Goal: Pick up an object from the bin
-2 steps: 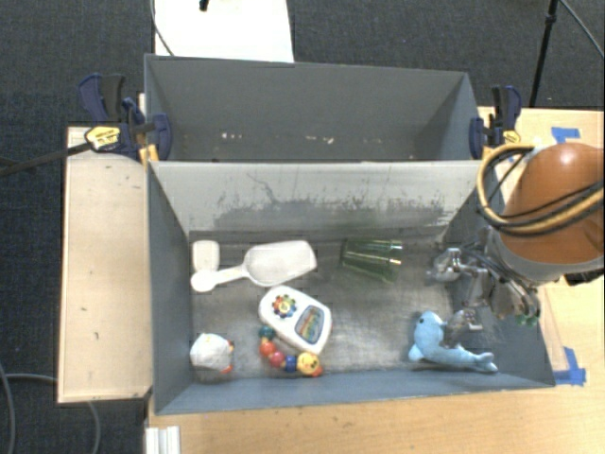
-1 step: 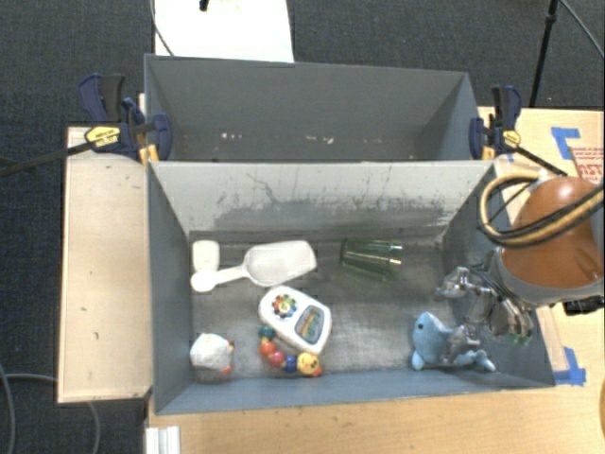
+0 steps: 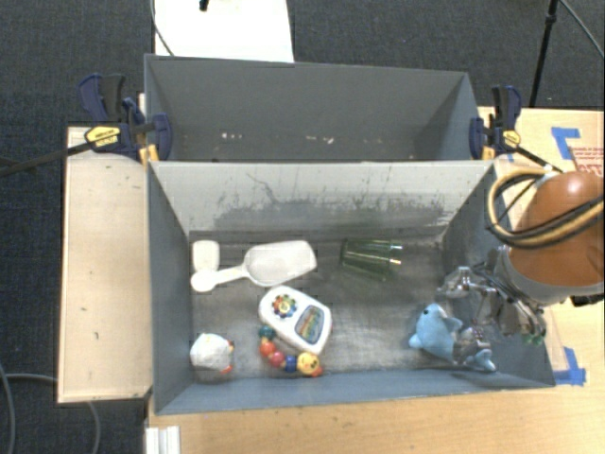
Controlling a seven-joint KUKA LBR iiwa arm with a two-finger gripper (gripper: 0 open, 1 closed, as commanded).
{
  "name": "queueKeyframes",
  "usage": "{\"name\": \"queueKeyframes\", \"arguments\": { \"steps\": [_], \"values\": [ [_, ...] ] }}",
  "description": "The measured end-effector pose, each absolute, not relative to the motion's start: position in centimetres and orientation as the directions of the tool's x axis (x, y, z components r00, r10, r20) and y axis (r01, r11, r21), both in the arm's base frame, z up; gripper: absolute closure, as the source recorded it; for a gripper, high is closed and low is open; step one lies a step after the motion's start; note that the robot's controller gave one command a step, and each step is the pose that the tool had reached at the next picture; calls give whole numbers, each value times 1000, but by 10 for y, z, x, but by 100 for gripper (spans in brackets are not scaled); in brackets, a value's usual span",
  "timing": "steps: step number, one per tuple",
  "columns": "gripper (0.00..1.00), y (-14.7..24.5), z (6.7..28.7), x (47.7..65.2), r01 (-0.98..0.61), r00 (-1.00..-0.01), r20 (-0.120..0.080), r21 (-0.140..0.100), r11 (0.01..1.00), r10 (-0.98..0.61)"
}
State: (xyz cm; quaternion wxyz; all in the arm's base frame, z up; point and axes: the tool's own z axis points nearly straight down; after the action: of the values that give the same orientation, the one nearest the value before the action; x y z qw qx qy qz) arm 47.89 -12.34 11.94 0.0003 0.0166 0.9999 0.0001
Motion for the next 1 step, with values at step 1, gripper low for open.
{"name": "queueKeyframes", "arguments": {
  "steps": [1],
  "values": [
    [0,-122,119,478,95,-995,-2,1,995,95]
  ]
}}
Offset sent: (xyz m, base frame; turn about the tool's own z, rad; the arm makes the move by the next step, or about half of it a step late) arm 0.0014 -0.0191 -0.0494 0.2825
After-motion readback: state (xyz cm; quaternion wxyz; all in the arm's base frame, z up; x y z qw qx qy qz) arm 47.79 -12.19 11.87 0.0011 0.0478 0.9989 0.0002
